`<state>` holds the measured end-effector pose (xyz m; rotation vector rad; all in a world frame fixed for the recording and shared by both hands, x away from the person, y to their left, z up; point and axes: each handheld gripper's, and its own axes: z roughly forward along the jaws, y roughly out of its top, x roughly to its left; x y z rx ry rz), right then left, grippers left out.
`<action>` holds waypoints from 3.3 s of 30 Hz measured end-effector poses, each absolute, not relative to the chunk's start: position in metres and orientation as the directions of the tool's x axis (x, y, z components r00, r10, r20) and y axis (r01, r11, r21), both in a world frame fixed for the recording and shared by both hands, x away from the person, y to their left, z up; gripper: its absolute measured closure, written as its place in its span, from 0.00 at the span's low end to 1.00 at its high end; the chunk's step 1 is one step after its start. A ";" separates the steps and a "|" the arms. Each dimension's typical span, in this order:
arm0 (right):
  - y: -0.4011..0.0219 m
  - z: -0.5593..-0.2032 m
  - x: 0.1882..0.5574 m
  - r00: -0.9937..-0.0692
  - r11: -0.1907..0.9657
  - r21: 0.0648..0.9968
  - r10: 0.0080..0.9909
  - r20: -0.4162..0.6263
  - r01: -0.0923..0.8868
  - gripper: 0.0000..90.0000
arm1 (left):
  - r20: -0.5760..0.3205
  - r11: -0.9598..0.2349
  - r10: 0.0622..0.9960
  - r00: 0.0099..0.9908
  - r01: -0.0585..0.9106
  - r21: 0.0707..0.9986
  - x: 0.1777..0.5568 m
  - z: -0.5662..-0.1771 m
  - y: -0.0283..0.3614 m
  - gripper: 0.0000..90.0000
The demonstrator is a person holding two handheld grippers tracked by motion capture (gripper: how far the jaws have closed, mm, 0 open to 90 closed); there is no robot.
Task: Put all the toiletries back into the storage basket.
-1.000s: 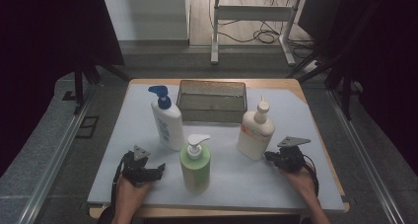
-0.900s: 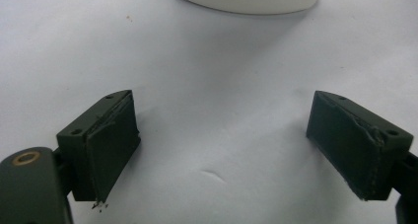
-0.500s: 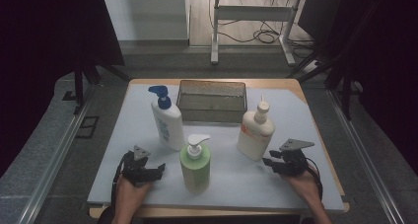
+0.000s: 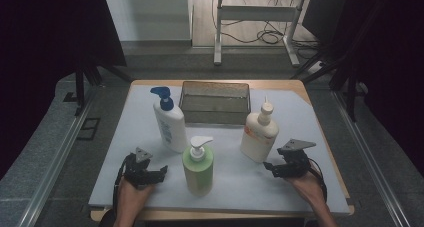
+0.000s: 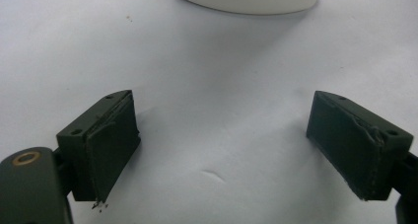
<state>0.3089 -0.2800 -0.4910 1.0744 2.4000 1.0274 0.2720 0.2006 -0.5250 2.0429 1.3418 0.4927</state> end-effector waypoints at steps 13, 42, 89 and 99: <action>-0.274 -0.475 0.319 -0.675 0.408 0.768 0.736 0.043 0.494 0.15 | -0.034 -0.277 0.912 0.409 0.673 0.686 0.272 -0.525 0.201 0.13; -0.246 -0.429 0.347 -0.711 0.375 0.842 0.703 0.014 0.387 0.25 | -0.032 -0.280 0.911 0.412 0.671 0.686 0.272 -0.525 0.201 0.13; -0.203 -0.360 0.355 -0.730 0.408 0.844 0.683 -0.029 0.348 0.43 | -0.032 -0.279 0.911 0.412 0.671 0.687 0.272 -0.525 0.201 0.13; -0.185 -0.345 0.372 -0.721 0.389 0.852 0.693 -0.020 0.350 0.43 | -0.032 -0.279 0.911 0.412 0.670 0.688 0.272 -0.525 0.201 0.13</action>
